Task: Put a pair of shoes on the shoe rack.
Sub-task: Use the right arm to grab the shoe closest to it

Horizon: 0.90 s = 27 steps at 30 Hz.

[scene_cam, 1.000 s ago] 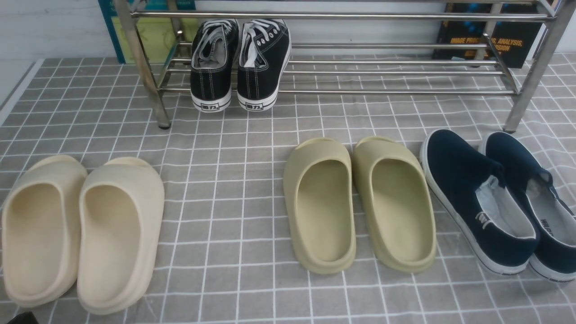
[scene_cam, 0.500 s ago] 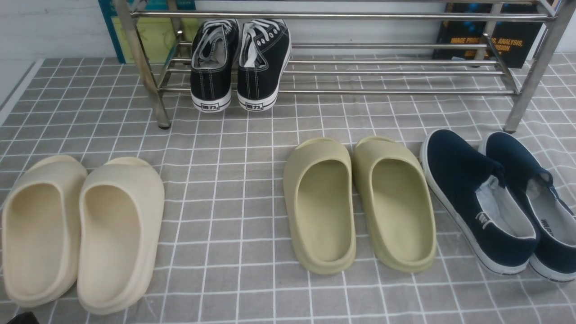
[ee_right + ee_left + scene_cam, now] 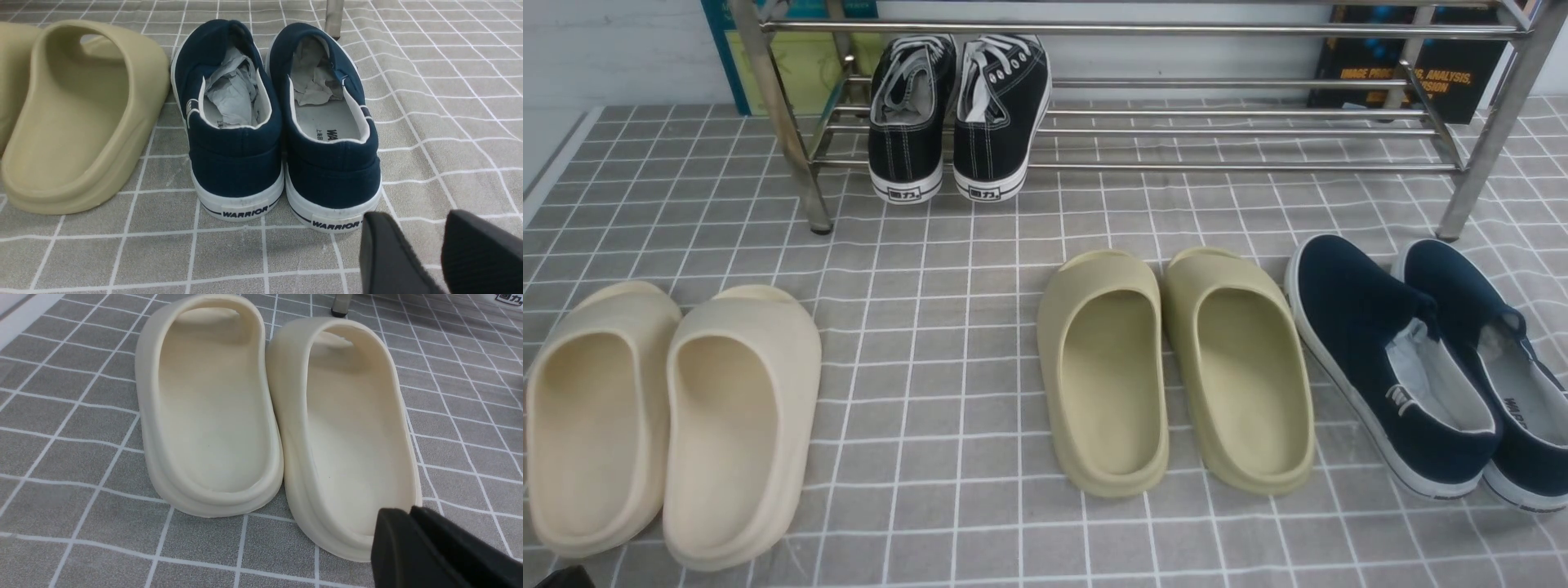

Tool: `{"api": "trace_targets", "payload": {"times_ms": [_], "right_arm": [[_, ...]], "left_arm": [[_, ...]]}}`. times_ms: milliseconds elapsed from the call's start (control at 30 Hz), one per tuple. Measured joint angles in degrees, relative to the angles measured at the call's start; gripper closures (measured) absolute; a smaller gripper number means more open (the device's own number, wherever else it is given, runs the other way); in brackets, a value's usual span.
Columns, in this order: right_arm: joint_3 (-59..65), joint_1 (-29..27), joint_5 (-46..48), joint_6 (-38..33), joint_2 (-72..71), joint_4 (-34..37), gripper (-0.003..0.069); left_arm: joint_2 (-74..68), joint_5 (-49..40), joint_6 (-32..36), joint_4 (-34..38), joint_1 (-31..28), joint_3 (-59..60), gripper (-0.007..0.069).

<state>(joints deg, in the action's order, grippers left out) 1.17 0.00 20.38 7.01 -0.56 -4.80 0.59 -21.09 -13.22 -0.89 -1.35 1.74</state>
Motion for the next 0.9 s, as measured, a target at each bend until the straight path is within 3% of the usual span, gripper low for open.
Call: {"api": "trace_targets", "payload": {"times_ms": [100, 233, 433, 500, 667, 900], "right_arm": [[0.00, 0.00, -0.03, 0.00, 0.00, 1.43, 0.0413], [0.00, 0.00, -0.14, 3.70, 0.00, 10.64, 0.0413], [0.29, 0.00, -1.14, 17.52, 0.00, 33.81, 0.0413], [0.29, 0.00, -2.92, 19.63, 0.00, 37.23, 0.0414], [0.29, 0.00, -6.52, 20.28, 0.00, 37.95, 0.0418], [-0.49, 0.00, -10.30, 17.61, 0.00, 33.46, 0.0426]], "left_arm": [[0.00, 0.00, 0.00, 0.00, 0.00, 0.00, 0.0587], [0.00, 0.00, 0.00, 0.00, 0.00, 0.00, 0.0582], [0.00, 0.00, 0.00, 0.00, 0.00, 0.00, 0.0578], [0.00, 0.00, 0.00, 0.00, 0.00, 0.00, 0.0578], [0.00, 0.00, 0.00, 0.00, 0.00, 0.00, 0.0573], [0.00, 0.00, 0.00, 0.00, 0.00, 0.00, 0.0566]]}}
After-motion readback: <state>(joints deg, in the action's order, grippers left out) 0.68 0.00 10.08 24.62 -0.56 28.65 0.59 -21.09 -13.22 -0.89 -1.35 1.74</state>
